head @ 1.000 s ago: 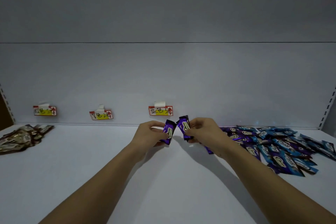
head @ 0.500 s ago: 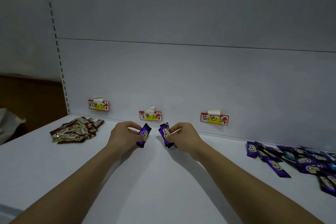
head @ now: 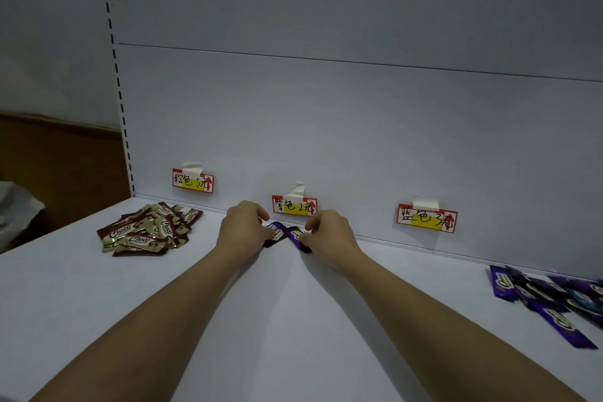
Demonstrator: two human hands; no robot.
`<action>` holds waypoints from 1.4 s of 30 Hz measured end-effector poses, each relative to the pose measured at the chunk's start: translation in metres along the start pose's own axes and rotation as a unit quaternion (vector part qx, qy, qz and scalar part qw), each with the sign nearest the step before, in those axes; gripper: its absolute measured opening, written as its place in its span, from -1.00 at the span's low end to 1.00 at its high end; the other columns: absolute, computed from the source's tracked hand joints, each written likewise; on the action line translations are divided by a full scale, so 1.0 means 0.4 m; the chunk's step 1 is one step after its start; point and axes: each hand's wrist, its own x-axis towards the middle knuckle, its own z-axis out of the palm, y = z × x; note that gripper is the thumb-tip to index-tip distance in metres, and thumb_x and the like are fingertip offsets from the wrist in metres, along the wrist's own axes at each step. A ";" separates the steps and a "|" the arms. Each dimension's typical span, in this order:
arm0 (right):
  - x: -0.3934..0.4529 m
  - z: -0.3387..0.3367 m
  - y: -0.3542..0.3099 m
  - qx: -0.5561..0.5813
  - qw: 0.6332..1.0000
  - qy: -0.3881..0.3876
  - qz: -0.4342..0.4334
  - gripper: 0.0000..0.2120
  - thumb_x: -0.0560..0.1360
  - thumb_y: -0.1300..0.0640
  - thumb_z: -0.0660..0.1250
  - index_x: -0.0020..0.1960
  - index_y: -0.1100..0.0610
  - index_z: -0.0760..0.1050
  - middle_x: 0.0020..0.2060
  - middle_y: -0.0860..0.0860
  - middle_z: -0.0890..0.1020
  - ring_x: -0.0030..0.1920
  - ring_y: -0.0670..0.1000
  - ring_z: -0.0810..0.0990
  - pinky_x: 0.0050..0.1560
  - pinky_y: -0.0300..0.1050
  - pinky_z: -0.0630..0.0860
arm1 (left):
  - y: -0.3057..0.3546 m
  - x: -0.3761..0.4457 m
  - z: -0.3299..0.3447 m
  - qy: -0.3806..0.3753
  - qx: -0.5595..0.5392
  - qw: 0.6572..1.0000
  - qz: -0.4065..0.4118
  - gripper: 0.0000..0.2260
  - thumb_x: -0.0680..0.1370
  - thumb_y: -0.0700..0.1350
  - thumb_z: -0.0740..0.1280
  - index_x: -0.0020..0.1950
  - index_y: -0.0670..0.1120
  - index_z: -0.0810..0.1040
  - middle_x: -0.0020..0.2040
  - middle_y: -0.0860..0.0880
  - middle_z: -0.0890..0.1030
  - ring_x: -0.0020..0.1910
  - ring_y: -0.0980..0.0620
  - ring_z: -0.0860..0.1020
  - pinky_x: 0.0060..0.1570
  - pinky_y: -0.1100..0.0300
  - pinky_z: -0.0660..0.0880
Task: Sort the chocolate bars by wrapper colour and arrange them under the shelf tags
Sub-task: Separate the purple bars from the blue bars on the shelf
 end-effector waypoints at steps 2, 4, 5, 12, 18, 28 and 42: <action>-0.003 -0.005 0.000 -0.006 1.000 0.004 -0.012 -0.80 0.50 0.17 0.39 0.11 0.17 0.57 0.04 0.08 0.60 0.06 0.08 0.57 0.05 -0.08 0.51 | 0.004 -0.005 -0.003 0.004 0.014 1.000 0.005 -0.70 0.45 -0.08 0.48 0.17 -0.03 0.60 0.11 -0.03 0.61 0.06 -0.03 0.56 0.10 0.09 0.50; -0.008 -0.019 0.003 -0.011 1.000 0.007 -0.021 -0.84 0.53 0.17 0.34 0.08 0.16 0.58 0.04 0.08 0.61 0.07 0.08 0.57 0.08 -0.05 0.52 | 0.016 -0.015 -0.006 0.003 0.023 1.000 0.006 -0.69 0.46 -0.05 0.47 0.19 0.00 0.59 0.14 0.00 0.61 0.10 -0.03 0.55 0.18 0.00 0.48; -0.013 -0.029 0.005 -0.012 1.000 0.007 -0.024 -0.85 0.54 0.17 0.31 0.07 0.16 0.59 0.04 0.07 0.62 0.06 0.08 0.57 0.07 -0.05 0.52 | 0.024 -0.023 -0.005 0.001 0.027 1.000 0.008 -0.70 0.47 -0.03 0.46 0.20 0.02 0.58 0.15 0.01 0.61 0.11 -0.02 0.55 0.19 -0.01 0.47; -0.115 -0.170 0.085 -0.089 0.992 -0.021 -0.083 -0.80 0.55 0.00 0.24 0.07 0.01 0.59 -0.01 -0.05 0.64 -0.03 -0.01 0.57 0.00 -0.07 0.54 | 0.136 -0.129 0.051 0.021 0.107 0.990 0.092 -0.72 0.53 0.11 0.30 0.21 0.11 0.57 0.16 0.08 0.62 0.17 0.00 0.51 0.16 0.04 0.44; -0.239 -0.366 0.232 -0.160 0.984 -0.013 -0.072 -0.79 0.55 -0.06 0.22 -0.01 -0.02 0.59 -0.08 -0.06 0.64 -0.08 -0.03 0.56 -0.03 -0.03 0.55 | 0.299 -0.227 0.174 -0.043 0.135 0.979 0.149 -0.69 0.54 0.18 0.24 0.23 0.13 0.55 0.19 0.07 0.59 0.18 0.04 0.48 0.13 0.04 0.47; -0.271 -0.640 0.479 -0.151 0.987 0.014 0.054 -0.91 0.51 0.10 0.34 -0.16 0.03 0.57 -0.16 -0.01 0.66 -0.14 -0.01 0.60 -0.17 -0.19 0.44 | 0.574 -0.314 0.407 -0.144 0.043 0.976 0.154 -0.68 0.52 0.11 0.32 0.22 0.02 0.57 0.17 0.02 0.59 0.09 0.01 0.55 0.12 0.06 0.51; -0.312 -0.600 0.500 -0.171 0.982 -0.034 0.076 -0.67 0.36 0.01 0.50 0.00 0.20 0.56 -0.10 0.08 0.64 -0.13 0.04 0.58 -0.22 -0.10 0.46 | 0.577 -0.288 0.475 -0.172 -0.135 0.970 0.105 -0.95 0.42 -0.15 0.50 -0.17 -0.04 0.66 -0.22 -0.03 0.67 -0.15 -0.02 0.65 -0.03 0.05 0.59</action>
